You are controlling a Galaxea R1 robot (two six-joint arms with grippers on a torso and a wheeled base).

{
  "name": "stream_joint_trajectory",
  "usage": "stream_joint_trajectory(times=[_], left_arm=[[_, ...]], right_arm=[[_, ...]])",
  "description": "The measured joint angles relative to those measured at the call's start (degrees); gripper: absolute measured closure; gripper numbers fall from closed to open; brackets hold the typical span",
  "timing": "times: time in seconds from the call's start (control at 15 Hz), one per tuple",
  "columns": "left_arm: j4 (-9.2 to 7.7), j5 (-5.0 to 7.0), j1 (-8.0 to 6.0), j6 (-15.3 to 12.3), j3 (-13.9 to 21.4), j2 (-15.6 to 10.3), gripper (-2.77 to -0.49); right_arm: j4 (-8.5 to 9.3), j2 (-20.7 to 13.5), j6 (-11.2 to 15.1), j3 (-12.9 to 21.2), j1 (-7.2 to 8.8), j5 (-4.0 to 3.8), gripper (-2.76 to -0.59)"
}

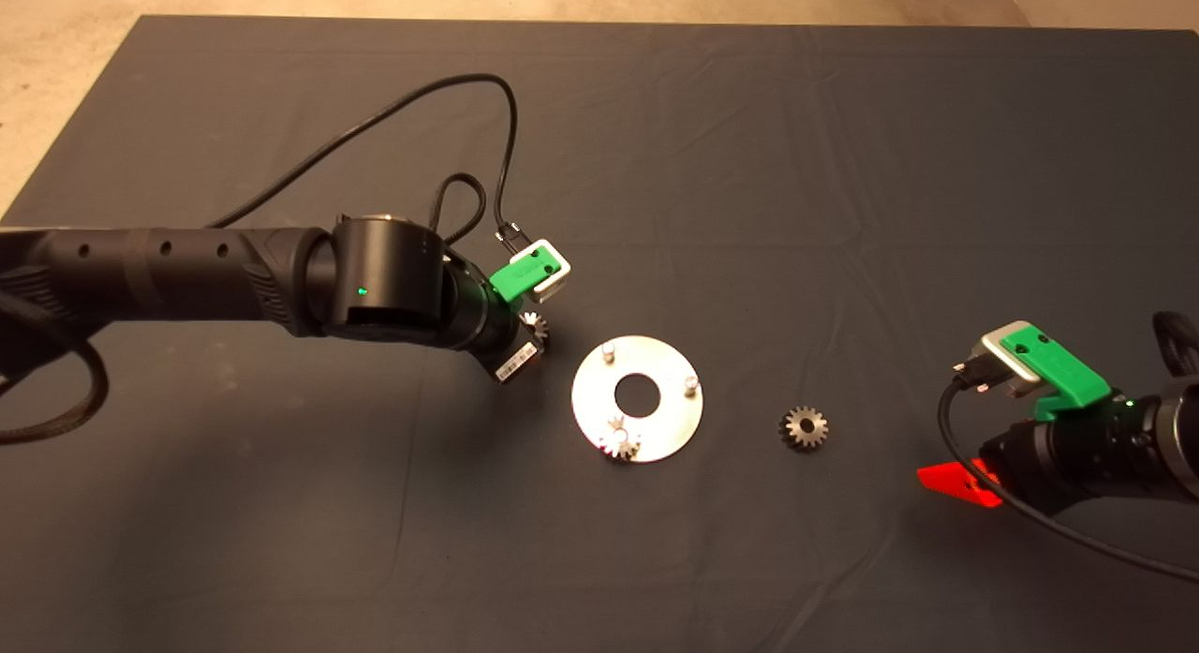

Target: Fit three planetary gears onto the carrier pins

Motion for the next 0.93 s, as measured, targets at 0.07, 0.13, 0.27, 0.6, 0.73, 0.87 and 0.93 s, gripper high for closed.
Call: stream_joint_trajectory(times=[0.07, 0.13, 0.27, 0.6, 0.73, 0.87, 0.93], left_arm=[[-0.02, -0.55, 0.02, 0.0, -0.41, -0.09, -1.64], [0.0, -1.24, 0.0, -0.01, -0.69, -0.1, -1.64], [-0.05, -3.48, 0.02, -0.09, -1.14, -0.08, -1.64], [-0.04, -5.61, 0.02, -0.22, -2.42, -0.09, -1.64], [-0.05, -6.0, 0.02, -0.22, -2.42, -0.05, -1.64], [-0.05, -6.06, 0.02, -0.21, -2.42, -0.06, -1.64], [-0.05, -6.06, 0.02, -0.23, -2.42, -0.09, -1.64]], right_arm=[[0.0, 0.03, 0.02, 0.0, 0.0, -0.04, -2.73], [0.0, 0.03, 0.0, 0.0, 0.0, -0.11, -2.73], [0.0, 0.03, 0.02, 0.0, 0.0, -0.09, -2.73], [0.0, 0.01, 0.0, 0.0, 0.0, -0.11, -2.73], [0.0, 0.03, 0.0, 0.0, 0.0, -0.11, -2.73], [0.0, 0.03, 0.0, 0.0, 0.0, -0.09, -2.73], [0.0, 0.03, 0.0, 0.0, 0.0, -0.11, -2.73]])
